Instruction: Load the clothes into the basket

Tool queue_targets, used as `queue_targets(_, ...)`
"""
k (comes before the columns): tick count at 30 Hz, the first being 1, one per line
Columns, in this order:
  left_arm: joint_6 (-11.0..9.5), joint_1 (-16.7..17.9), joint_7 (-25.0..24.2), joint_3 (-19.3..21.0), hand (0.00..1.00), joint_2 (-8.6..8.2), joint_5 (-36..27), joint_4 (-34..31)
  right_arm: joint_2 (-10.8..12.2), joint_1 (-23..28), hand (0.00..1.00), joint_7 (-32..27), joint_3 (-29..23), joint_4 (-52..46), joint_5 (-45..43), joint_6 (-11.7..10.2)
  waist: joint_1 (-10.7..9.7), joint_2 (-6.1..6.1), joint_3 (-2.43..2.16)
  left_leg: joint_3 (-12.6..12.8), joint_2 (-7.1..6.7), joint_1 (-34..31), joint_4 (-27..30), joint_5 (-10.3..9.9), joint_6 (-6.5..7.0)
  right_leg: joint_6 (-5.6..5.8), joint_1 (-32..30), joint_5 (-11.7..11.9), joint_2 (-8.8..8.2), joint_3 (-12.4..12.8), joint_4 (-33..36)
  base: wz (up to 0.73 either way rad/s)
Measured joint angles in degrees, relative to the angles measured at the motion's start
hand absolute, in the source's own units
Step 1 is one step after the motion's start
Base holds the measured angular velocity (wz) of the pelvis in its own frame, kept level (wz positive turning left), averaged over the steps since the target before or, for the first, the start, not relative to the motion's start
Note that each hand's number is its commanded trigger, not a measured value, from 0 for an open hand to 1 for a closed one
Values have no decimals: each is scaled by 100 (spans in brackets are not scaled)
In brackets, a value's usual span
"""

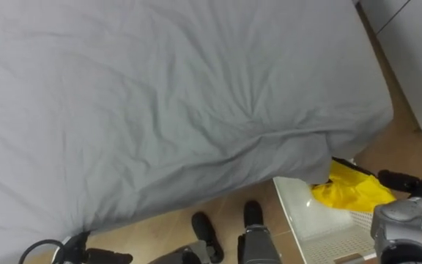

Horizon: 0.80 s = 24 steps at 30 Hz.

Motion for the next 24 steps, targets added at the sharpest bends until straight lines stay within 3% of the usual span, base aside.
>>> queue_targets(10, -4, 12, 14, -2, 0, 17, -218, 134, 126, 223, 0, -83, 53, -273, 40, 3, -80, -82, -37, -39, 54, 173, -6, 0, 0, 8, 291, 77, 58, -42, -218, 0)
queue_targets(19, -2, 215, 35, 54, 0, 25, -209, 76, 189, 760, 0, 58, 230, -342, 107, 0, 18, -146, -134, -163, 41, 720, -193, -1, -1, 39, 949, 128, 70, -167, -490, 4)
queue_targets(24, 5, 490, -42, 162, 0, 24, -144, -65, 373, 1130, 0, 336, 313, -542, 202, 1, 8, -213, -185, -239, 17, 1300, -395, -17, -29, 53, 1535, 87, 69, -257, -663, 5)
